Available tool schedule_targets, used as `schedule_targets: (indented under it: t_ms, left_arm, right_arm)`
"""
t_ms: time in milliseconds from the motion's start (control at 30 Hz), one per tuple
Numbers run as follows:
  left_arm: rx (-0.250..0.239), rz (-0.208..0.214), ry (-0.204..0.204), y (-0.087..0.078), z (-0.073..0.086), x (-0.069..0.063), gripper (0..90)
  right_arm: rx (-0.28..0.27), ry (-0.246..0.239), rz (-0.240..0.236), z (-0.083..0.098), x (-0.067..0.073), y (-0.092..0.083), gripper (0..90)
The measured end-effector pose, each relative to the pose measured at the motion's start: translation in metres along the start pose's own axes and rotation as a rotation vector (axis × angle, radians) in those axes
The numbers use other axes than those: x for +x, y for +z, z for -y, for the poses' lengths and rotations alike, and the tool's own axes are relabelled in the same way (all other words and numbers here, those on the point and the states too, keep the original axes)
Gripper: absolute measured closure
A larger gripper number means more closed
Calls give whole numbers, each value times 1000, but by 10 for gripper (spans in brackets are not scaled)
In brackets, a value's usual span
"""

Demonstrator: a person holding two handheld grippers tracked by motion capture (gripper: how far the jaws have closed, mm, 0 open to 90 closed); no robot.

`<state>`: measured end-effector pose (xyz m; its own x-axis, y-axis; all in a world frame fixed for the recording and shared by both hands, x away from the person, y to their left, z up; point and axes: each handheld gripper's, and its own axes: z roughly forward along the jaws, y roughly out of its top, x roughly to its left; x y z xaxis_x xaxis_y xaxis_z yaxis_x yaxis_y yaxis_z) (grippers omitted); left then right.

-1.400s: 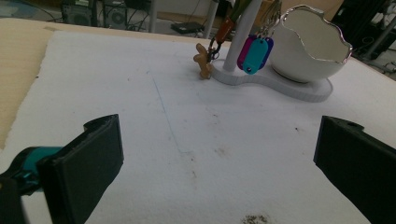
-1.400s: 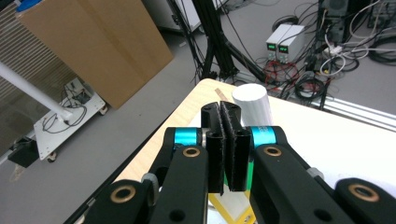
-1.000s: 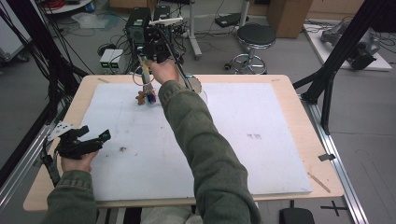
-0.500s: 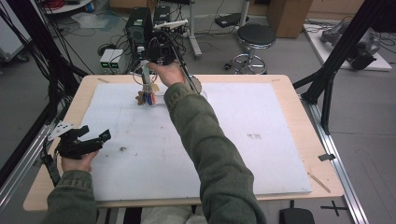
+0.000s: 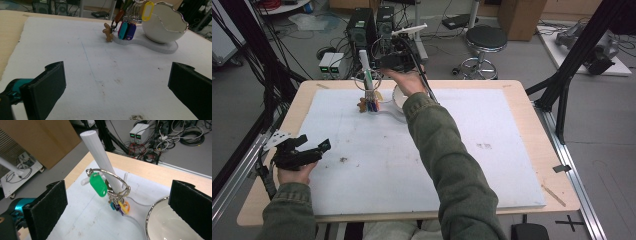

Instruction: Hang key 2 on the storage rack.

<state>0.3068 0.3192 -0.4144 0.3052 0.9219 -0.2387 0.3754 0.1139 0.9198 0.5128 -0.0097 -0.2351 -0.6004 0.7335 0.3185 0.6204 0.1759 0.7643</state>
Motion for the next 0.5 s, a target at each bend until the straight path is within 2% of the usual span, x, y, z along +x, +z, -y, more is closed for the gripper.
schedule_targets:
  t_ms: [233, 500]
  left_arm:
    - [1, -1, -1, 0, 0, 0, 19]
    - [0, 0, 1, 0, 0, 0, 19]
  right_arm:
    - [12, -19, 18, 4, -5, -6, 5]
    - [18, -11, 43, 16, -18, -14, 5]
